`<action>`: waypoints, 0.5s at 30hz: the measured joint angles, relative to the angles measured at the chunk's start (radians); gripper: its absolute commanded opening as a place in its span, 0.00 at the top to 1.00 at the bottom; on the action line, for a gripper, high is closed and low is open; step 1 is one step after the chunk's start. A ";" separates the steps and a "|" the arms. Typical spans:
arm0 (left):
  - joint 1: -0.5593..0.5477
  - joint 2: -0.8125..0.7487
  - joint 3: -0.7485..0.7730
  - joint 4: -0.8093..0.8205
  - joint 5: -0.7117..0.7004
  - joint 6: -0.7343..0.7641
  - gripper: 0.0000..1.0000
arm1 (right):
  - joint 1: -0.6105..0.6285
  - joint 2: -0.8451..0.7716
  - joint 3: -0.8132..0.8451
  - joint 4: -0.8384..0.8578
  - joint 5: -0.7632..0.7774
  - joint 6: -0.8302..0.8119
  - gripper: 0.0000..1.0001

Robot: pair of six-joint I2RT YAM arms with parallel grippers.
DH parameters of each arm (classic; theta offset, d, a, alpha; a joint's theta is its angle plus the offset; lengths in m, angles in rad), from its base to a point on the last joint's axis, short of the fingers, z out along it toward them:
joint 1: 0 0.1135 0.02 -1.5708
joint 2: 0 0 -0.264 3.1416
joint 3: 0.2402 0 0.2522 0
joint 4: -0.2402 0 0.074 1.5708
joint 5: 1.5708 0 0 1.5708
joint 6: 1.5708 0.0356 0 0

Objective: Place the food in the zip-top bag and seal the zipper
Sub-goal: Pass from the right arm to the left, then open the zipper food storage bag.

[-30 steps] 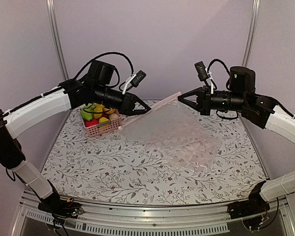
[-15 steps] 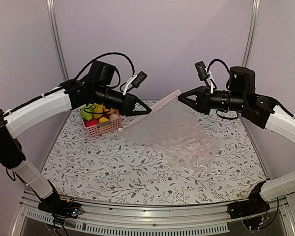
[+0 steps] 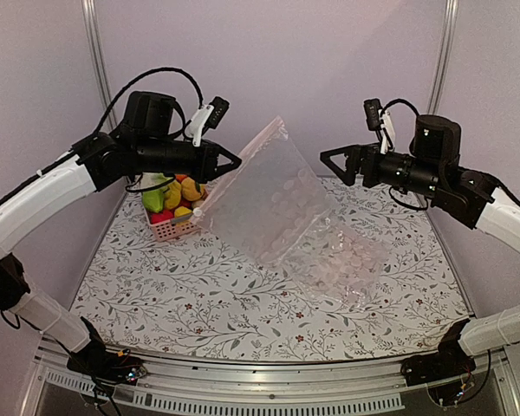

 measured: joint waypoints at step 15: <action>-0.074 0.060 0.031 -0.067 -0.321 0.020 1.00 | 0.104 0.198 0.106 0.019 0.054 0.299 0.16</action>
